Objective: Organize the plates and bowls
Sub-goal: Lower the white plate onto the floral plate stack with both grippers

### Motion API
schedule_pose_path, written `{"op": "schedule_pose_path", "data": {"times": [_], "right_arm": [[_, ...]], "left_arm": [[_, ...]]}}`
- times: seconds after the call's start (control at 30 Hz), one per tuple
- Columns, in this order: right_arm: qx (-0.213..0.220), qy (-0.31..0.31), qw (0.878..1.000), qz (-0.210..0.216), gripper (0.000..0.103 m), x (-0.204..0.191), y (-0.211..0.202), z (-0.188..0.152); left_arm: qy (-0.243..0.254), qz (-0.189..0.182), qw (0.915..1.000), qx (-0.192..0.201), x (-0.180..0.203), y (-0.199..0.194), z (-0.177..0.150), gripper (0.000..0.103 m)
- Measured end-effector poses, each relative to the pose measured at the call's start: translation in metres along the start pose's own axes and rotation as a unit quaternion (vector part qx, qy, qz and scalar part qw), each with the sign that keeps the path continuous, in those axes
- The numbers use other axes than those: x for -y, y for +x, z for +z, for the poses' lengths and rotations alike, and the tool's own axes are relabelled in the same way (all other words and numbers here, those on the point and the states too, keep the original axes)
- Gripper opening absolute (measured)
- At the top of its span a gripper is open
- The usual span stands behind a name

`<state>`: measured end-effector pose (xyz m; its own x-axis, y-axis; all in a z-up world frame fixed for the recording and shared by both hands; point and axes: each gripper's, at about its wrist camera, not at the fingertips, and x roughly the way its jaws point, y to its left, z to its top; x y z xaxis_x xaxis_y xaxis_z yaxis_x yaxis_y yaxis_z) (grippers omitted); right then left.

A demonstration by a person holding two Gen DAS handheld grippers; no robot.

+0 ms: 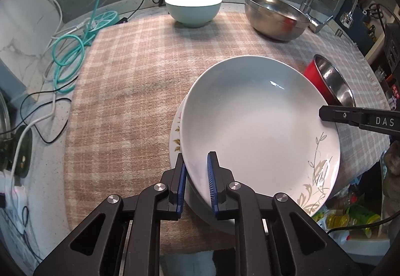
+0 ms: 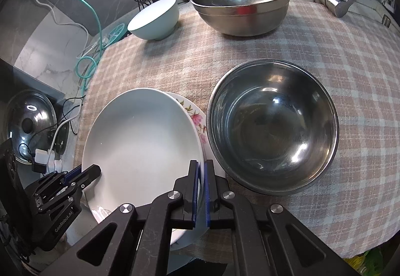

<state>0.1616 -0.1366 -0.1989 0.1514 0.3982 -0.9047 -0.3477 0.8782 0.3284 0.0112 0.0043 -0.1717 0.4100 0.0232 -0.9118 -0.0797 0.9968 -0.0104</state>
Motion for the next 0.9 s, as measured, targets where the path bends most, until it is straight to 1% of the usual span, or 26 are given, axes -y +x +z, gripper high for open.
{"op": "schedule_pose_path", "data": {"times": [0.23, 0.37, 0.6, 0.9], "right_arm": [[0.001, -0.010, 1.000, -0.010, 0.005, -0.003, 0.001, -0.001], [0.002, -0.017, 1.000, -0.015, 0.005, -0.005, 0.001, -0.002], [0.005, -0.032, 0.999, -0.026, 0.005, -0.009, 0.000, -0.002], [0.006, -0.037, 0.999, -0.027, 0.005, -0.009, 0.001, -0.001]], "left_arm": [[0.017, 0.013, 0.9998, 0.000, 0.005, 0.000, -0.001, 0.017], [0.018, 0.015, 0.9997, 0.000, 0.005, 0.001, -0.001, 0.017], [0.031, 0.030, 0.9991, -0.004, 0.007, 0.003, -0.002, 0.018], [0.025, 0.027, 0.9993, -0.007, 0.006, 0.005, -0.001, 0.017]]}}
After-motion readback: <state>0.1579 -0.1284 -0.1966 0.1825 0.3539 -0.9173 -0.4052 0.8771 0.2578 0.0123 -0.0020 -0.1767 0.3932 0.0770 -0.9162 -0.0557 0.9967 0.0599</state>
